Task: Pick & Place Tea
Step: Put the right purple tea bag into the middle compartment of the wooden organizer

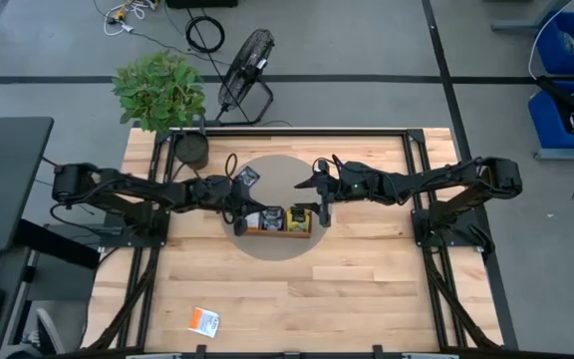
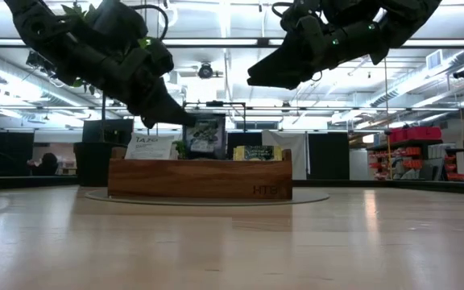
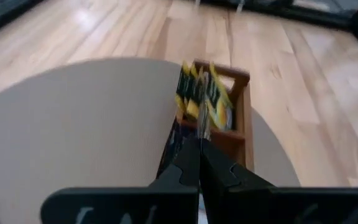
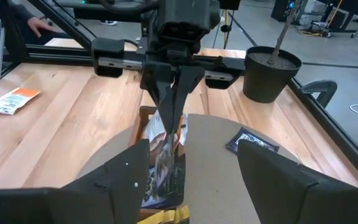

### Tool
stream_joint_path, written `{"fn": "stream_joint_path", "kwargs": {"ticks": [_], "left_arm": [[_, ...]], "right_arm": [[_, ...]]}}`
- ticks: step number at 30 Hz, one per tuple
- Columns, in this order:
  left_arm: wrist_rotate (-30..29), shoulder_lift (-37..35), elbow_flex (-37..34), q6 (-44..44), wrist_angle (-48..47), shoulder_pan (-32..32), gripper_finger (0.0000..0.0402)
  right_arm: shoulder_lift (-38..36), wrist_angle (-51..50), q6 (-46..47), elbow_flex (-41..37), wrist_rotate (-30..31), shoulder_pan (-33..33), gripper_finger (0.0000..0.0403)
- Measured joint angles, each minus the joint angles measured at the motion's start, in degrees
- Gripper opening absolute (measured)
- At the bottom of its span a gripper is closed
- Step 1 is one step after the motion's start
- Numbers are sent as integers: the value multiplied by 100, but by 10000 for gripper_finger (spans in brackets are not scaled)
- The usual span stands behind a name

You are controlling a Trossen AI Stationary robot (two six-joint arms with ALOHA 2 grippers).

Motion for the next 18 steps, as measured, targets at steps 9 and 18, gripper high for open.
{"fn": "stream_joint_path", "kwargs": {"ticks": [9,18], "left_arm": [[-4,221,12,4,216,-6,1],[-50,622,11,-314,296,-19,2]], "right_arm": [[0,-11,20,0,2,-11,251],[0,-7,17,0,2,-13,251]]}}
